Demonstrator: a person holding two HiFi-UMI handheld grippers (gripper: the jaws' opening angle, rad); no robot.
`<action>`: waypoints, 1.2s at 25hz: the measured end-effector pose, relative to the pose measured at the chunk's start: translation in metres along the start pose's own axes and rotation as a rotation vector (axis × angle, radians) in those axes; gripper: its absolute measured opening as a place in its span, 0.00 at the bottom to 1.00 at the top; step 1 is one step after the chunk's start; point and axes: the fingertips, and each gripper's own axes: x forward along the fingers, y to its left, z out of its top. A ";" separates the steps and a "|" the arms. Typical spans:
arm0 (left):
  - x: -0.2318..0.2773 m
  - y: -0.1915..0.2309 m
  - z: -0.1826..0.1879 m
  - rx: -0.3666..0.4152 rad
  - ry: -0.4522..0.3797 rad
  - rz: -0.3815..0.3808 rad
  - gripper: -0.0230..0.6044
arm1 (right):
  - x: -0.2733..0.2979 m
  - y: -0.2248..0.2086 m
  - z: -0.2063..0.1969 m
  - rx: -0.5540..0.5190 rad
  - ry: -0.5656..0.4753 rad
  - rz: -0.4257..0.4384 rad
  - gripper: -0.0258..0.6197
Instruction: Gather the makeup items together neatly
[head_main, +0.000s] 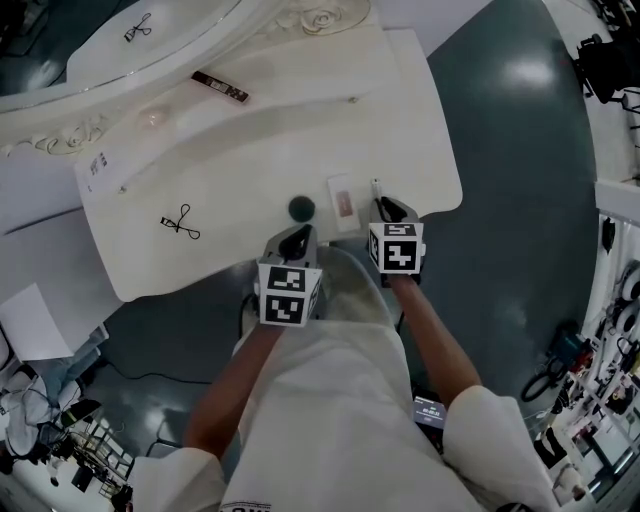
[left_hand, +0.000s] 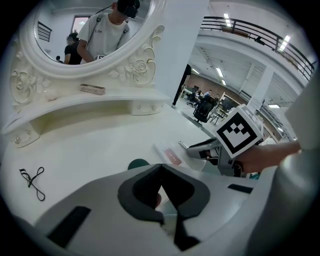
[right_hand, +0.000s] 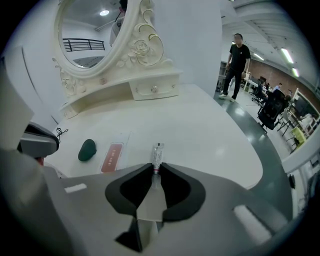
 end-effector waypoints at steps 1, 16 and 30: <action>-0.001 0.000 0.000 -0.001 0.001 0.001 0.05 | 0.000 0.000 0.000 -0.008 0.003 -0.005 0.13; -0.003 -0.001 -0.002 -0.006 -0.003 0.003 0.05 | 0.001 0.000 -0.001 -0.035 0.020 -0.004 0.14; -0.008 0.006 0.000 -0.024 -0.016 0.019 0.05 | -0.005 0.003 0.007 -0.003 -0.016 0.021 0.18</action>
